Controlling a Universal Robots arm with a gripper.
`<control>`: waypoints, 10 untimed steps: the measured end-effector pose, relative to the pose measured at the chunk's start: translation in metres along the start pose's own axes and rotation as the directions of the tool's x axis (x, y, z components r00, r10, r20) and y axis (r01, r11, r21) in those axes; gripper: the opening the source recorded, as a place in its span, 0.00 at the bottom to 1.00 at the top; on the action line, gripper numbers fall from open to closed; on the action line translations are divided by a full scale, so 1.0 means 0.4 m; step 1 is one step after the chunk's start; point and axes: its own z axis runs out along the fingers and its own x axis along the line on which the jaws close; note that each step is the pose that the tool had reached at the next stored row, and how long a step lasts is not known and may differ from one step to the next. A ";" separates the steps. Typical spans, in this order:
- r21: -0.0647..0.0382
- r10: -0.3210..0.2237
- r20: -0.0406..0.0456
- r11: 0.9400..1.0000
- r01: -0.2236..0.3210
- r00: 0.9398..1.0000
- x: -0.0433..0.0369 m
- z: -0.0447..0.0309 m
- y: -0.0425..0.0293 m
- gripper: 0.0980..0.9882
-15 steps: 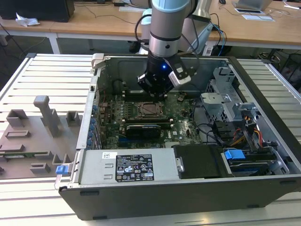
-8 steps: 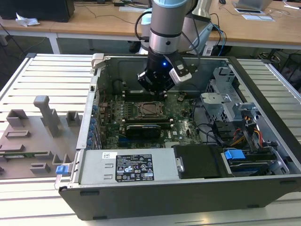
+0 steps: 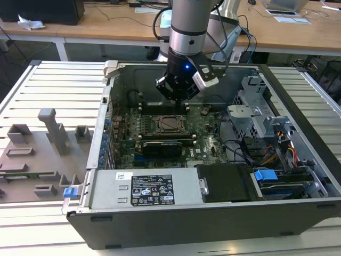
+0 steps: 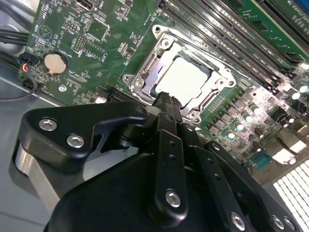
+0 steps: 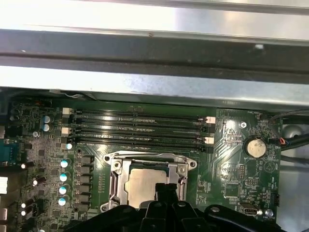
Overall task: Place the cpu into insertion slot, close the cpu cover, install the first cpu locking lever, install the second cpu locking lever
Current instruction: 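Install the first cpu locking lever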
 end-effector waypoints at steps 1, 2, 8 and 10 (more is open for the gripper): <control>0.000 0.000 0.000 1.000 0.000 1.000 0.000 -0.005 0.000 0.01; 0.000 0.000 0.000 1.000 0.000 1.000 0.000 -0.008 0.000 0.01; 0.000 0.000 0.000 1.000 0.000 1.000 0.000 -0.017 0.000 0.01; 0.000 0.000 0.000 1.000 0.000 1.000 0.000 -0.017 0.000 0.01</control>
